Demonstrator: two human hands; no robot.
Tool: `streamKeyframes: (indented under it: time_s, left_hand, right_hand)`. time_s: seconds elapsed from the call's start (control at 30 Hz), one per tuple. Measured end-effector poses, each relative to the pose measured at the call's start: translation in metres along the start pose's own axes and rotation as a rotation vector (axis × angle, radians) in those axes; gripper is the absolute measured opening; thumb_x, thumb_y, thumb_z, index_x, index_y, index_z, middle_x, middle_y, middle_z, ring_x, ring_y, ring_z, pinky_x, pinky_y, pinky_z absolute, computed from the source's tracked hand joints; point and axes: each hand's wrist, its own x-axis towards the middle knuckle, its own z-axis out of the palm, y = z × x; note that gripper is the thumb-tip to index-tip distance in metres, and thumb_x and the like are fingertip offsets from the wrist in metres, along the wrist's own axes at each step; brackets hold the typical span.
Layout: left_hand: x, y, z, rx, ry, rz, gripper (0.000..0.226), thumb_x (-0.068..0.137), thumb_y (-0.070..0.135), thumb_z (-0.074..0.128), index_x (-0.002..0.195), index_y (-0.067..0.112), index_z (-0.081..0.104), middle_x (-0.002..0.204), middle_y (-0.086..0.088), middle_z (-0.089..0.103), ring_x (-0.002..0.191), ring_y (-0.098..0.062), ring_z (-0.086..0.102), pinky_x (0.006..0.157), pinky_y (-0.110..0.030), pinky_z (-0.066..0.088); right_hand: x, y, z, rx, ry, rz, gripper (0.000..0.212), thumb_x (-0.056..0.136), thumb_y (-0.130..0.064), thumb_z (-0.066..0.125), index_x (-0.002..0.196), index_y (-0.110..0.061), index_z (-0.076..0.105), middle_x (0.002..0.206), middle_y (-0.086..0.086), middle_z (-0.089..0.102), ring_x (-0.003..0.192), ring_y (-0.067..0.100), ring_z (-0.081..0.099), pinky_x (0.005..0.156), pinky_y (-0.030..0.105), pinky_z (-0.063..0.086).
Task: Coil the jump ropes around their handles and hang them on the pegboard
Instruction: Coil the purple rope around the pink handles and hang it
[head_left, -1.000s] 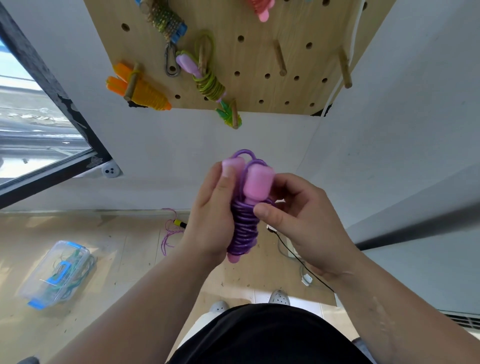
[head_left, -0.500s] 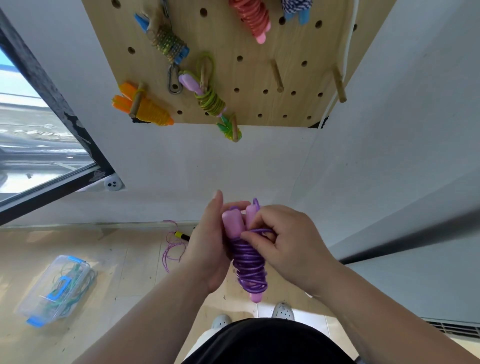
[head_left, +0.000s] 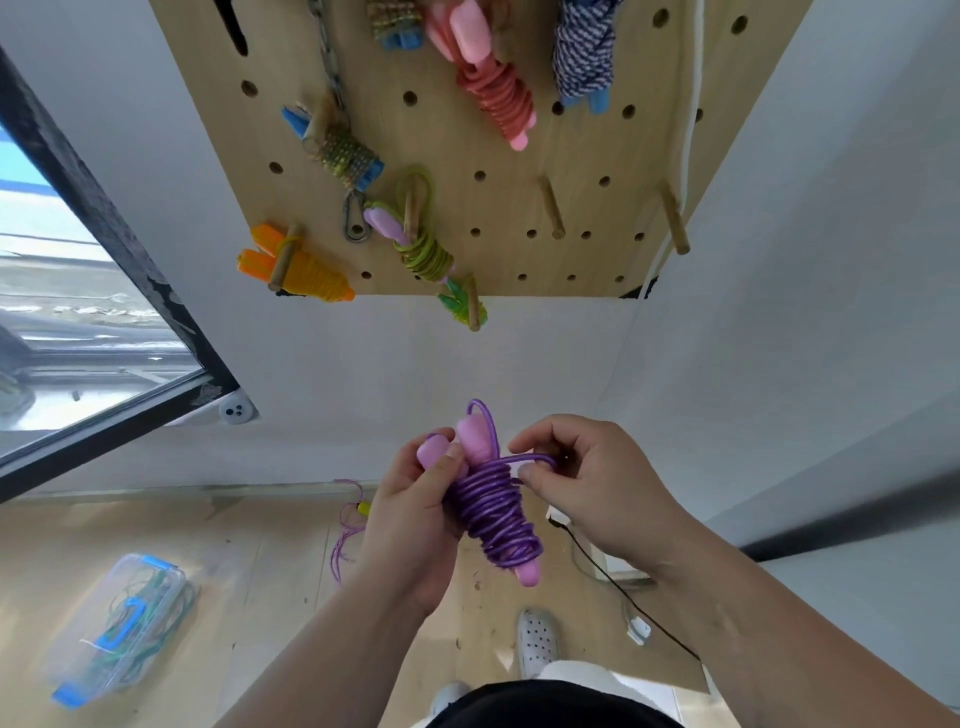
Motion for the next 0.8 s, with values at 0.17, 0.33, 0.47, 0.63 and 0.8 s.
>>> streamKeyframes:
  time_s: [0.17, 0.33, 0.47, 0.63, 0.8]
  left_hand:
    - [0.019, -0.003, 0.02, 0.023, -0.014, 0.007, 0.015, 0.093, 0.006, 0.061, 0.108, 0.006, 0.058, 0.094, -0.014, 0.061, 0.077, -0.027, 0.057, 0.054, -0.03, 0.051]
    - [0.053, 0.001, 0.039, 0.154, 0.043, 0.016, 0.051, 0.089, -0.013, 0.055, 0.123, 0.026, 0.055, 0.106, -0.022, 0.064, 0.082, -0.031, 0.063, 0.072, -0.041, 0.054]
    - [0.081, 0.009, 0.07, 0.782, -0.068, 0.28, 0.067, 0.088, -0.008, 0.056, 0.124, 0.049, 0.052, 0.116, 0.007, 0.065, 0.099, -0.006, 0.066, 0.087, -0.027, 0.054]
    - [0.112, 0.038, 0.102, 1.277, -0.166, 0.675, 0.02, 0.08, 0.035, 0.063, 0.096, 0.026, 0.071, 0.127, 0.026, 0.056, 0.135, 0.006, 0.041, 0.105, -0.015, 0.037]
    - [0.138, 0.052, 0.126, 1.241, 0.042, 0.855, 0.013, 0.087, 0.028, 0.073, 0.087, 0.015, 0.076, 0.115, 0.006, 0.071, 0.109, -0.002, 0.063, 0.089, -0.015, 0.049]
  right_hand:
    - [0.03, 0.021, -0.025, -0.209, -0.015, 0.039, 0.011, 0.085, -0.031, 0.078, 0.075, -0.031, 0.074, 0.077, -0.015, 0.067, 0.076, 0.005, 0.062, 0.065, 0.017, 0.047]
    - [0.064, 0.035, -0.063, 0.037, -0.219, 0.037, 0.007, 0.092, -0.02, 0.073, 0.086, -0.018, 0.075, 0.092, -0.005, 0.072, 0.086, 0.013, 0.07, 0.082, 0.033, 0.06]
    - [0.099, 0.048, -0.08, 0.012, -0.207, 0.013, 0.01, 0.094, -0.021, 0.069, 0.087, -0.024, 0.075, 0.085, -0.008, 0.073, 0.083, 0.01, 0.07, 0.082, 0.032, 0.058]
    - [0.14, 0.047, -0.1, 0.07, -0.157, -0.132, 0.008, 0.091, -0.018, 0.073, 0.086, -0.023, 0.076, 0.082, -0.01, 0.072, 0.081, 0.011, 0.07, 0.079, 0.035, 0.058]
    - [0.174, 0.036, -0.119, 0.163, -0.049, -0.225, 0.009, 0.087, -0.019, 0.078, 0.086, -0.027, 0.076, 0.078, -0.011, 0.07, 0.074, 0.013, 0.069, 0.058, 0.017, 0.053]
